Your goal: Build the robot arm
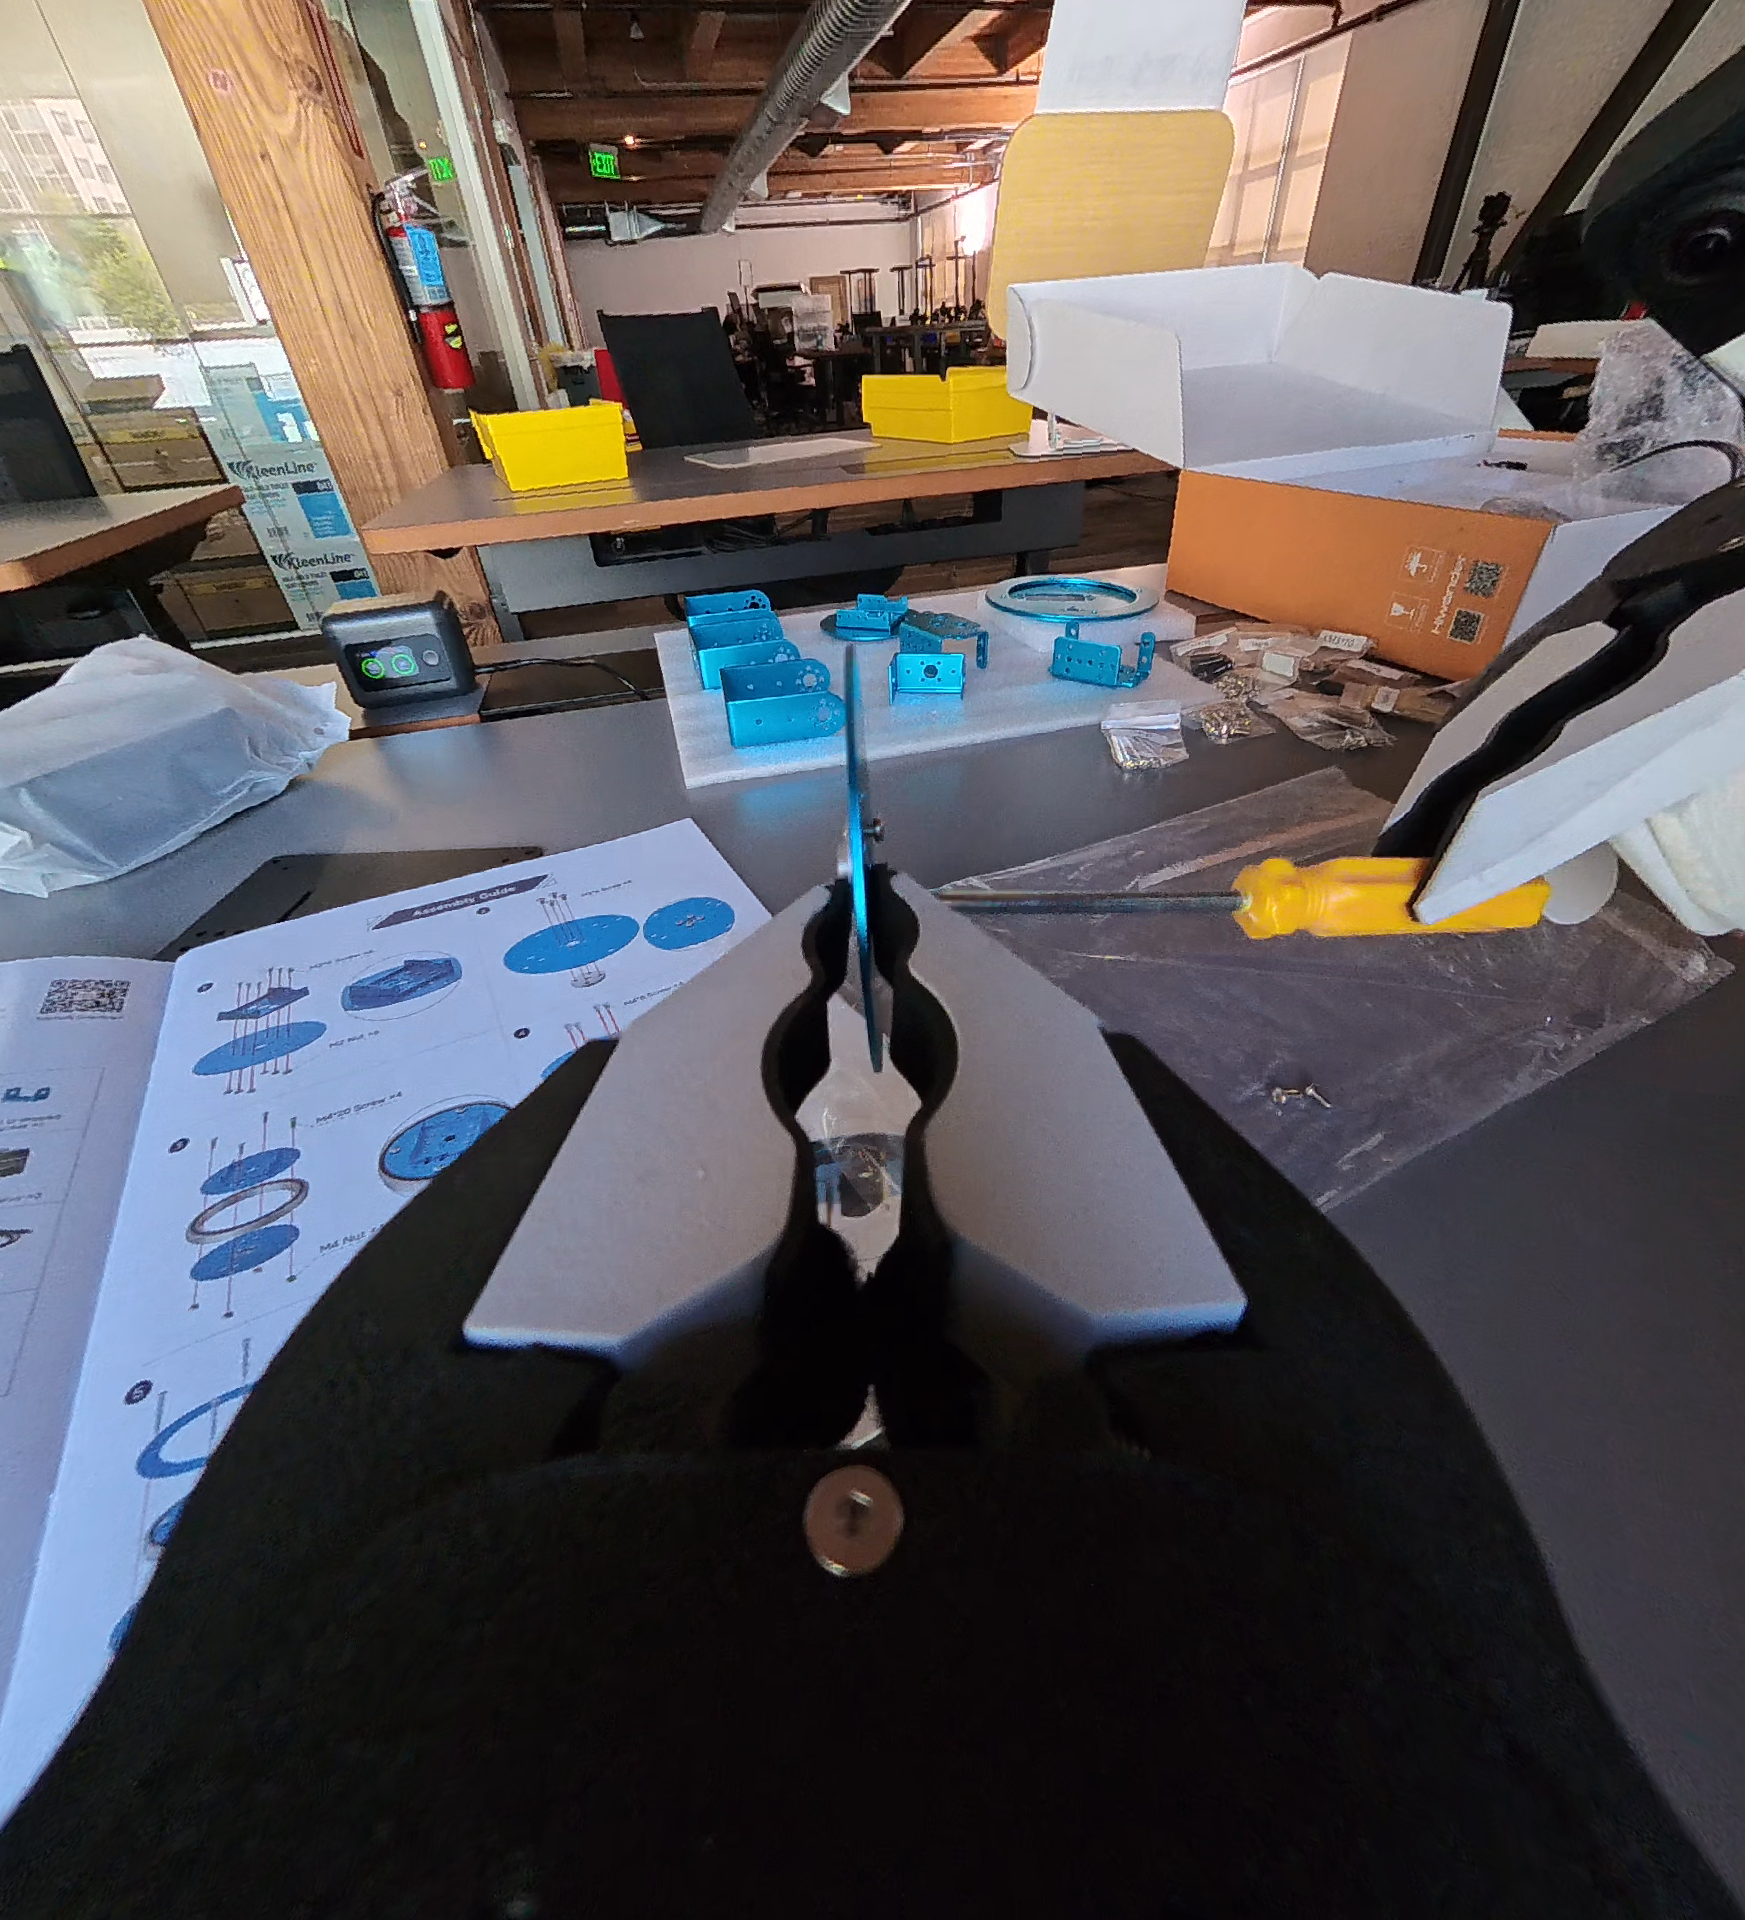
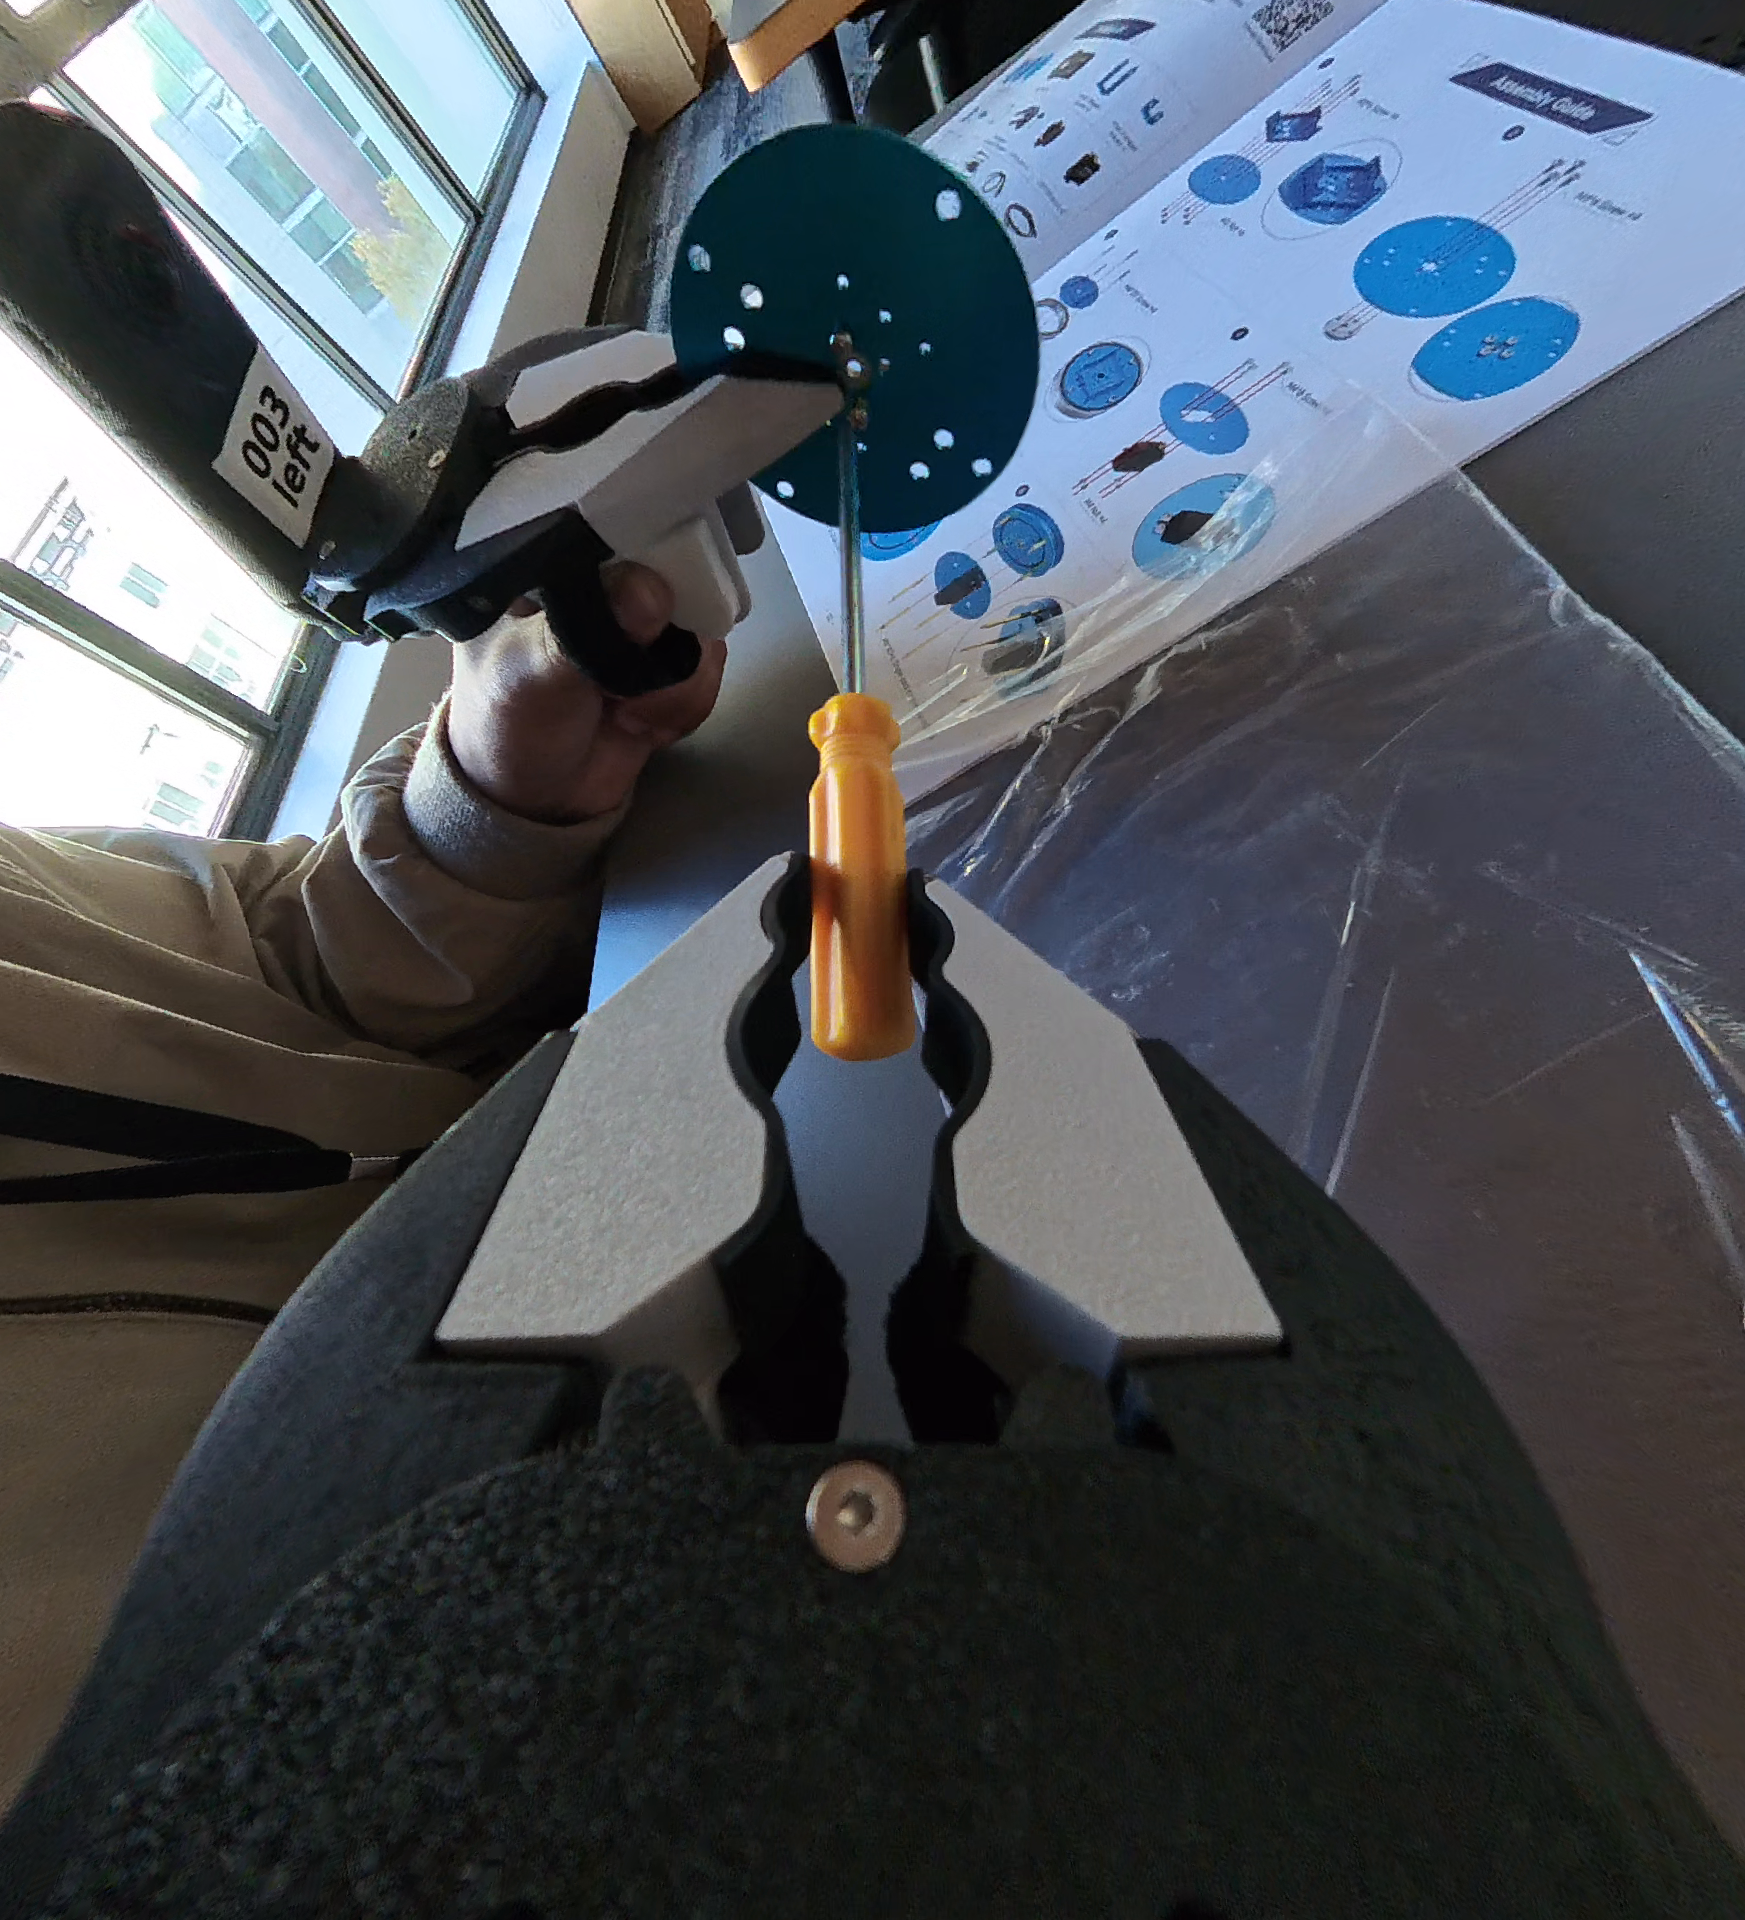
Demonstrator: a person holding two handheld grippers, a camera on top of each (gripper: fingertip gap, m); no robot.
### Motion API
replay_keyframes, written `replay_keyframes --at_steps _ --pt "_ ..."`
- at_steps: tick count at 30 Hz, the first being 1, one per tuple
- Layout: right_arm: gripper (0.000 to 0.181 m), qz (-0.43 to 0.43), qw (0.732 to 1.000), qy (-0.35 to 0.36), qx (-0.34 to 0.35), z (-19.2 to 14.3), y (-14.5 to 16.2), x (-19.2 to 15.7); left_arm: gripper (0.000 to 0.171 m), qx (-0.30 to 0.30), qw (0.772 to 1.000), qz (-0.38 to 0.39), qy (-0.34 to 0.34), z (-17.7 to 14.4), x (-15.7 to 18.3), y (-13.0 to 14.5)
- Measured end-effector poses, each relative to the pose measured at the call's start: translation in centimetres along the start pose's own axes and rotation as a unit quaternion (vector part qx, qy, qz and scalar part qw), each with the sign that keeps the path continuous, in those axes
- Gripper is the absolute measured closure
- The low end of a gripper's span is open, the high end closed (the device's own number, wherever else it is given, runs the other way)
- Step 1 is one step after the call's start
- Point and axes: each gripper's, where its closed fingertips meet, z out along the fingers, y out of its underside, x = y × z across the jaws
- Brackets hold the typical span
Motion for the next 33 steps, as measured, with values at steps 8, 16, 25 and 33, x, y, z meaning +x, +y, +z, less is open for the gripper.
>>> replay_keyframes --at_steps 8,16,25,33 --pt "0.165 0.000 1.000 0.003 -0.003 0.01 0.02 0.10 0.168 0.000 1.000 -0.004 0.003 0.01 0.08 0.01" --pt "0.165 0.010 1.000 0.006 0.004 -0.11 -0.13 0.31 0.168 -0.004 1.000 0.006 -0.005 0.03 0.02 0.08" --pt "0.165 0.011 1.000 0.002 0.007 -0.13 -0.22 0.14 0.168 -0.003 1.000 0.001 -0.001 0.04 0.08 0.10" --pt "0.165 0.009 1.000 0.003 0.011 -0.28 -0.35 0.16 0.168 -0.004 1.000 0.000 -0.004 0.02 -0.04 0.14"
